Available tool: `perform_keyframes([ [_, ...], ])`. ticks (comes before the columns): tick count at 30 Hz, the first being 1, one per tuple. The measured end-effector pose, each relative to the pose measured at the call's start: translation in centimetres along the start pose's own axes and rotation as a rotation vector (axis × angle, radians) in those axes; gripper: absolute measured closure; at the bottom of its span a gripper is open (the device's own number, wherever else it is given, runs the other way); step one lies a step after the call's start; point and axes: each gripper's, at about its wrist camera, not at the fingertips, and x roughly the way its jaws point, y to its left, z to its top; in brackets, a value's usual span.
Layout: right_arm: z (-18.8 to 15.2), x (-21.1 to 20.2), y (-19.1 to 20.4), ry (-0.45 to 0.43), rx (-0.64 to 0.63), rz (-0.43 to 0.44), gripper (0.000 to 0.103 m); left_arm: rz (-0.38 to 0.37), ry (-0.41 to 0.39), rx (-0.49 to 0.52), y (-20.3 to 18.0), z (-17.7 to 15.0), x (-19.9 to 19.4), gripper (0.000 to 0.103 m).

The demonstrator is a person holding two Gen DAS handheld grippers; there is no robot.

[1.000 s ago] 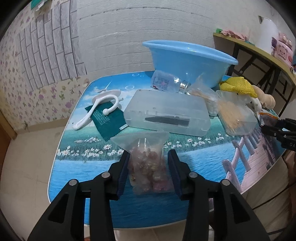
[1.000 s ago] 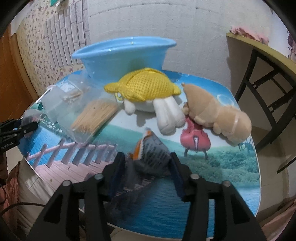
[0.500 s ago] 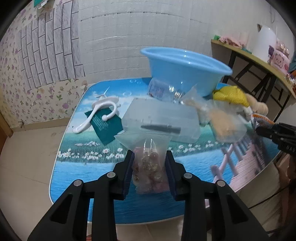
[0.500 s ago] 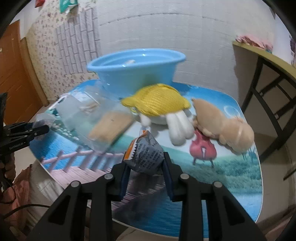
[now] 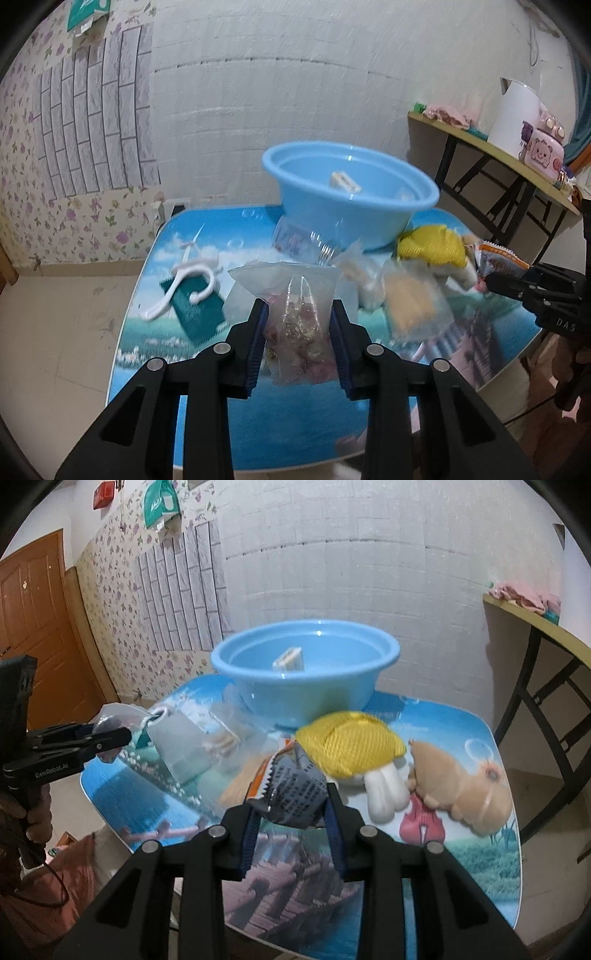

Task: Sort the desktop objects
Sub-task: 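Carry the bead bag and grey packet over the blue basin and open both grippers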

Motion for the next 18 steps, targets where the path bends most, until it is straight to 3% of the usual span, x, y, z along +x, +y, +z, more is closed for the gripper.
perform_keyframes([
  [7, 2.7, -0.5, 0.3, -0.075, -0.018, 0.004, 0.071, -0.021, -0.050, 0.022, -1.3, 2.6, 0.0, 0.071],
  [18, 4.6, 1.2, -0.3, -0.087, -0.012, 0.003, 0.071, -0.078, -0.072, 0.043, -3.4, 5.4, 2.1, 0.071],
])
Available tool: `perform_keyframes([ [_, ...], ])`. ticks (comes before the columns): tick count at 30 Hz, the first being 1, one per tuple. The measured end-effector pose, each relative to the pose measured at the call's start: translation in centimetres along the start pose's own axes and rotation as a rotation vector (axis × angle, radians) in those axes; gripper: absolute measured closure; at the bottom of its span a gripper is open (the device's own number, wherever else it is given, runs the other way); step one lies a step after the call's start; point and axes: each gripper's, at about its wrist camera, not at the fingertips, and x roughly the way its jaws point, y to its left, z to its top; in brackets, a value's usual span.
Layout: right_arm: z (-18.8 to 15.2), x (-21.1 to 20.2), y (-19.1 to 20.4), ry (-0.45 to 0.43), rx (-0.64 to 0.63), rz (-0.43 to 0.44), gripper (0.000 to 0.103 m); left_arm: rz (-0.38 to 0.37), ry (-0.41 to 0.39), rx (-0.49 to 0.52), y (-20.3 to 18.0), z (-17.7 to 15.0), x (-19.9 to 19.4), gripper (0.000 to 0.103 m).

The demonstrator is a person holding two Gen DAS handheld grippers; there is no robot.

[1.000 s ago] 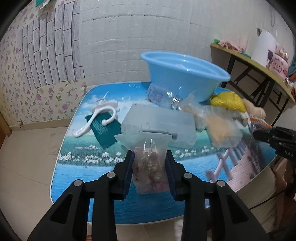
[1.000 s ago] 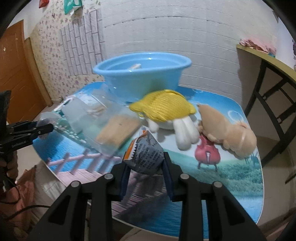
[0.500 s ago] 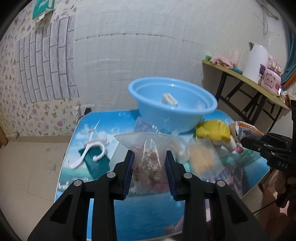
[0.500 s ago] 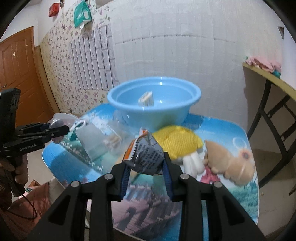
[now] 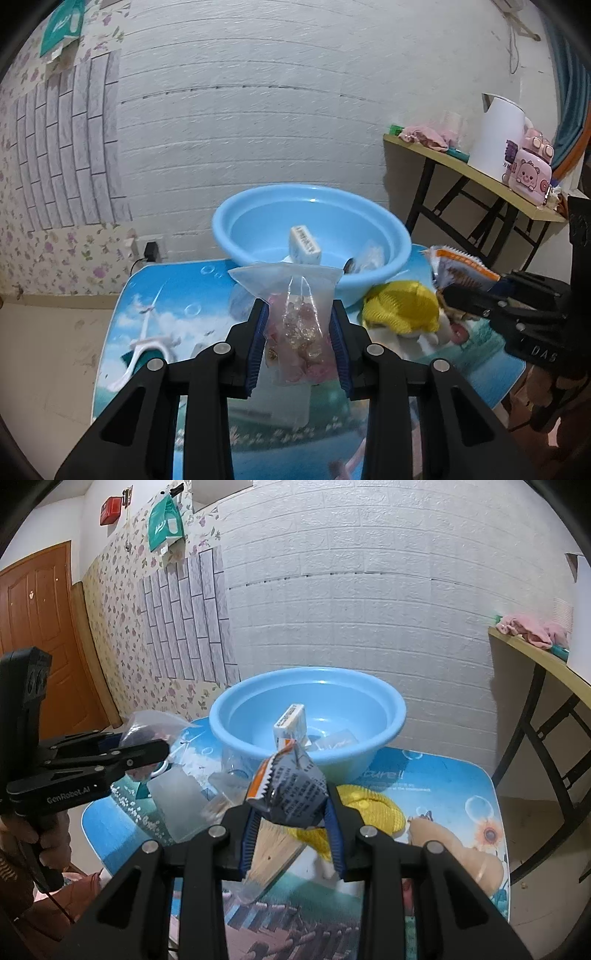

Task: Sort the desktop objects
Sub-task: 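Carry the bead bag and grey packet over the blue basin and open both grippers, then withdraw both grippers from the basin back over the table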

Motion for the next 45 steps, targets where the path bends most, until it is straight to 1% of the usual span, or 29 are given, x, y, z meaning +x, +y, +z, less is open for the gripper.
perform_keyframes([
  [12, 1.9, 2.3, -0.9, -0.007, 0.012, 0.012, 0.071, -0.033, 0.010, 0.019, -1.0, 2.1, 3.1, 0.071],
  [16, 2.9, 3.8, -0.9, -0.006, 0.004, 0.018, 0.071, -0.042, -0.003, 0.016, -1.2, 3.5, 4.3, 0.071],
  [19, 3.2, 5.1, -1.1, 0.014, 0.002, 0.022, 0.071, -0.037, 0.018, 0.028, -1.4, 4.1, 5.7, 0.071],
  [22, 2.9, 6.1, -1.1, 0.038, 0.011, 0.030, 0.071, -0.010, 0.037, 0.070, -1.8, 4.1, 7.0, 0.071],
  [24, 2.7, 6.0, -1.1, 0.029, 0.002, 0.028, 0.070, -0.007, 0.045, 0.077, -2.0, 4.0, 7.4, 0.069],
  [25, 2.7, 6.0, -1.1, 0.027, -0.003, 0.030, 0.069, -0.013, 0.046, 0.072, -1.9, 3.9, 7.6, 0.066],
  [26, 2.7, 6.1, -1.1, 0.028, -0.005, 0.031, 0.068, -0.019, 0.049, 0.067, -1.8, 3.9, 7.7, 0.058],
  [28, 2.8, 6.2, -1.3, 0.025, -0.007, 0.027, 0.068, -0.011, 0.055, 0.060, -1.8, 3.9, 8.1, 0.047],
  [29, 2.8, 6.3, -1.2, 0.025, -0.007, 0.026, 0.068, -0.001, 0.051, 0.059, -1.7, 3.9, 8.1, 0.046],
  [38, 3.0, 6.8, -1.0, 0.031, -0.006, 0.014, 0.067, -0.003, 0.050, 0.041, -0.9, 3.7, 7.6, 0.044],
  [39, 3.0, 6.8, -0.9, 0.030, -0.005, 0.015, 0.066, 0.002, 0.046, 0.041, -0.9, 3.5, 7.4, 0.043],
  [41, 2.9, 6.6, -0.7, 0.028, -0.008, 0.018, 0.060, 0.003, 0.050, 0.034, -0.7, 3.2, 7.2, 0.042],
  [45, 2.6, 6.1, -0.4, 0.029, -0.020, 0.010, 0.058, 0.007, 0.055, 0.018, -0.4, 2.6, 6.8, 0.042],
])
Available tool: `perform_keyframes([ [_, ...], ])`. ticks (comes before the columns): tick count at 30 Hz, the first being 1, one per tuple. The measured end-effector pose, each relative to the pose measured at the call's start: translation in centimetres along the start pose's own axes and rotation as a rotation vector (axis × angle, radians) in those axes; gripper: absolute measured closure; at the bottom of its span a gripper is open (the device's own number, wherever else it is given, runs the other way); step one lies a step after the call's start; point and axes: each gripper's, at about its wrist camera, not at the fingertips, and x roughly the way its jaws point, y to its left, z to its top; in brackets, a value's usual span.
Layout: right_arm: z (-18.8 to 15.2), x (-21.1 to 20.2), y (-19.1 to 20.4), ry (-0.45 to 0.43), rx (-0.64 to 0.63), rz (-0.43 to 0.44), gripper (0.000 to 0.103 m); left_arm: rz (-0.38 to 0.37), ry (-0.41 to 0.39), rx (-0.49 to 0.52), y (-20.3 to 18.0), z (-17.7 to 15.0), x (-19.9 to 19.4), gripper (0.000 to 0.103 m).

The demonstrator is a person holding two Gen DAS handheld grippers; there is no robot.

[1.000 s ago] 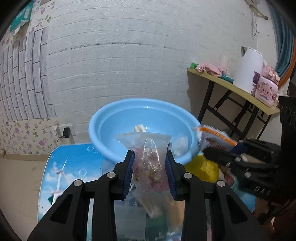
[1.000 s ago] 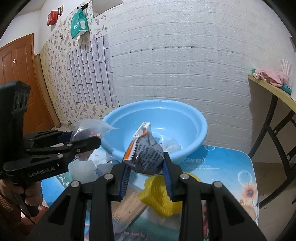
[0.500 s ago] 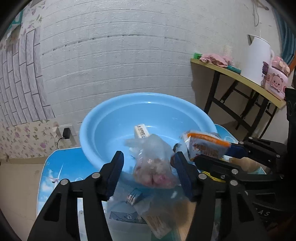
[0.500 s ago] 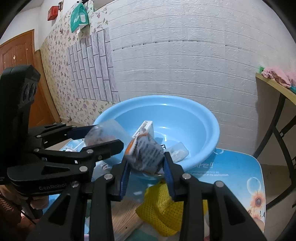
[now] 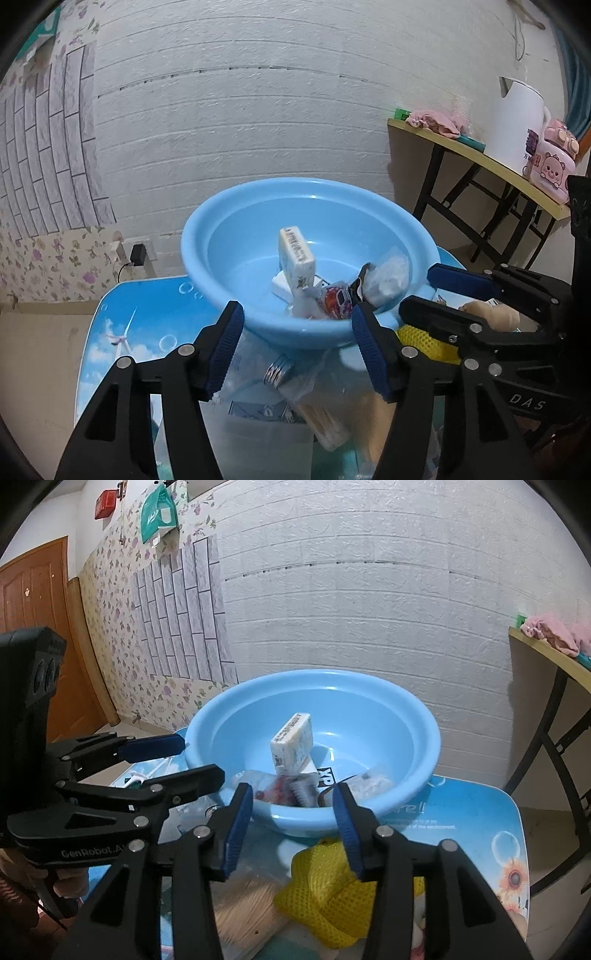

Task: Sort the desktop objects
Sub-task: 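Withdraw both grippers from the basin back over the table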

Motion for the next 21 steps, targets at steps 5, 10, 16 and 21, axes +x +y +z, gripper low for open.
perform_keyframes([
  [5, -1.0, -0.5, -0.1, 0.020, 0.005, -0.014, 0.058, 0.012, 0.004, -0.011, 0.4, -1.1, -0.7, 0.040],
  [10, -2.6, -0.1, -0.6, 0.089, 0.041, -0.026, 0.058, 0.026, 0.006, -0.030, 1.1, -2.2, -1.5, 0.036],
  [16, -4.2, -0.6, 0.1, 0.118, 0.049, -0.018, 0.058, 0.031, 0.028, -0.038, 1.6, -4.0, -1.9, 0.034],
  [21, -5.2, -0.8, 0.6, 0.147, 0.072, -0.014, 0.058, 0.028, 0.044, -0.044, 1.9, -5.2, -2.3, 0.034],
])
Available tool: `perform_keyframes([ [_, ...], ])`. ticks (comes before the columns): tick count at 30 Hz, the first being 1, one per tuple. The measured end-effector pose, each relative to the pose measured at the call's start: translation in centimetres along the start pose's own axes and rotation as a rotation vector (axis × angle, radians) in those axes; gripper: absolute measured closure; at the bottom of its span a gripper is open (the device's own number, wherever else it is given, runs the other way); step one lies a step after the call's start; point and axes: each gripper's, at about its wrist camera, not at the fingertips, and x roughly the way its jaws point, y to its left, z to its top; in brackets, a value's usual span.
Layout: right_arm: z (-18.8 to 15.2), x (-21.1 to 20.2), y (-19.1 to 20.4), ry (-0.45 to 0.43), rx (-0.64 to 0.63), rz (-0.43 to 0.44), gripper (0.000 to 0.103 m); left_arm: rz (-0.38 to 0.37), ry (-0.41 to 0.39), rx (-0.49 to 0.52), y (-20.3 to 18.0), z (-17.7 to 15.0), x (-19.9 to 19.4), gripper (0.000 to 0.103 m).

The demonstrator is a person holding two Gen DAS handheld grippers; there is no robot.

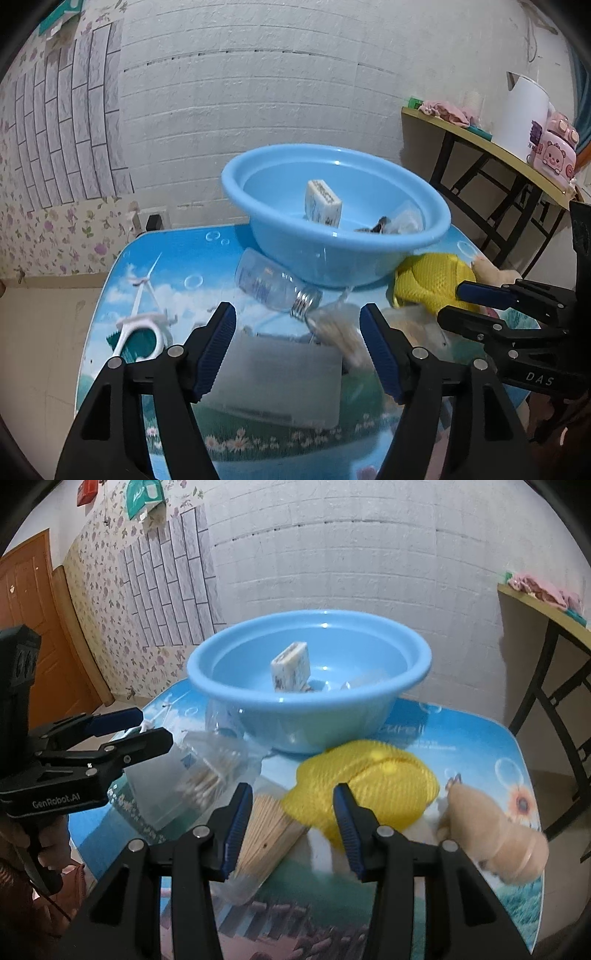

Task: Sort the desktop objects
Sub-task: 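Withdraw both grippers from the basin back over the table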

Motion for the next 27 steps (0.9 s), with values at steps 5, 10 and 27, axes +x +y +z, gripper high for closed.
perform_keyframes([
  [5, -0.7, -0.2, 0.5, 0.012, 0.008, 0.000, 0.053, -0.002, 0.016, 0.012, 0.0, -1.2, -0.3, 0.034],
  [10, -0.9, -0.4, 0.4, 0.017, 0.029, 0.006, 0.051, 0.003, 0.026, 0.006, 0.8, -2.4, -0.7, 0.034],
  [27, -1.8, -1.0, 2.3, 0.042, 0.007, -0.020, 0.037, 0.059, 0.041, -0.060, 4.5, -5.0, -1.7, 0.026],
])
